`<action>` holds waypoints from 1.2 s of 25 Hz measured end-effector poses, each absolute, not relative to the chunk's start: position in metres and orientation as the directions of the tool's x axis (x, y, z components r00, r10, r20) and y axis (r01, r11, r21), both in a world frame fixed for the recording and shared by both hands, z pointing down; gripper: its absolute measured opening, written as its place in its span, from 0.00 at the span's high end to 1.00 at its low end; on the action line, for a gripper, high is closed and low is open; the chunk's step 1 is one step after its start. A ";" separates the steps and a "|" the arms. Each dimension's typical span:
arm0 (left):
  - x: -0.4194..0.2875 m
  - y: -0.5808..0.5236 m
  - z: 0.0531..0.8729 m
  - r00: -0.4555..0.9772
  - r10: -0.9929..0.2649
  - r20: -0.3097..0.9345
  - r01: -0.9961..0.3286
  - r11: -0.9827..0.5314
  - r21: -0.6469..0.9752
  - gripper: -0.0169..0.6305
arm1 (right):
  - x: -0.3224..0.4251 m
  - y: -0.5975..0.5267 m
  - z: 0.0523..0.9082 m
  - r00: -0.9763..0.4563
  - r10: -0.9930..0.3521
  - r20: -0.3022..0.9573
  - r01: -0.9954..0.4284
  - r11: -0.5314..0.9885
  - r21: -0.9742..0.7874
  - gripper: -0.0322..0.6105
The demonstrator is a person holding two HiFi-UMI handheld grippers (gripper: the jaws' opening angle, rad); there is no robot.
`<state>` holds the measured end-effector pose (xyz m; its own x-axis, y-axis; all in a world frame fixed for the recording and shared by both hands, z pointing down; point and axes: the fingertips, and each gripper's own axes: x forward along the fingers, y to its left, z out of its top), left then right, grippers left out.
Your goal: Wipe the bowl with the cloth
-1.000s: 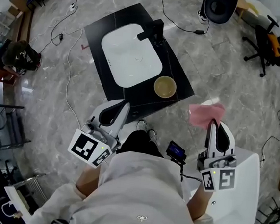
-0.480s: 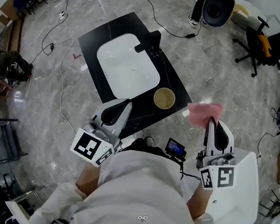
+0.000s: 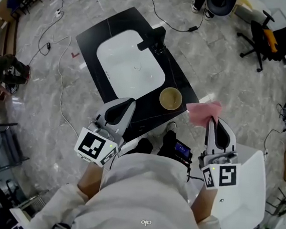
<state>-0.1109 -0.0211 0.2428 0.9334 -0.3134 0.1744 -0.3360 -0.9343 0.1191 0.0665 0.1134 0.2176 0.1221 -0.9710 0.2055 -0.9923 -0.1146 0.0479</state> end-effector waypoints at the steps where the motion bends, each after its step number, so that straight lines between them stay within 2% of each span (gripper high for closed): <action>1: -0.108 -0.023 0.247 0.931 -0.315 0.182 -0.339 -0.933 0.121 0.96 | 0.070 0.111 0.219 0.120 -0.971 0.209 -0.992 -0.112 0.049 0.93; 6: -0.093 -0.033 0.267 0.920 -0.326 0.218 -0.356 -0.927 0.117 0.96 | 0.084 0.092 0.233 0.086 -0.968 0.236 -0.995 -0.073 0.063 0.93; 10: -0.076 -0.035 0.279 0.906 -0.332 0.261 -0.383 -0.908 0.173 0.96 | 0.098 0.076 0.248 0.040 -0.956 0.291 -0.997 -0.019 0.076 0.93; 21: -0.038 -0.032 0.306 0.824 -0.445 0.350 -0.523 -0.836 0.169 0.96 | 0.120 0.032 0.290 -0.180 -0.909 0.376 -0.976 0.213 0.048 0.93; 30: -0.033 -0.008 0.375 0.700 -0.509 0.501 -0.681 -0.687 0.253 0.96 | 0.112 0.012 0.352 -0.370 -0.800 0.473 -0.911 0.413 -0.016 0.93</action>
<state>-0.0326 -0.0077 0.3750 0.6996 -0.5093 0.5011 -0.6811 -0.6872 0.2525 0.1115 0.0115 0.3517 -0.3704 -0.7996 0.4726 -0.9107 0.4127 -0.0155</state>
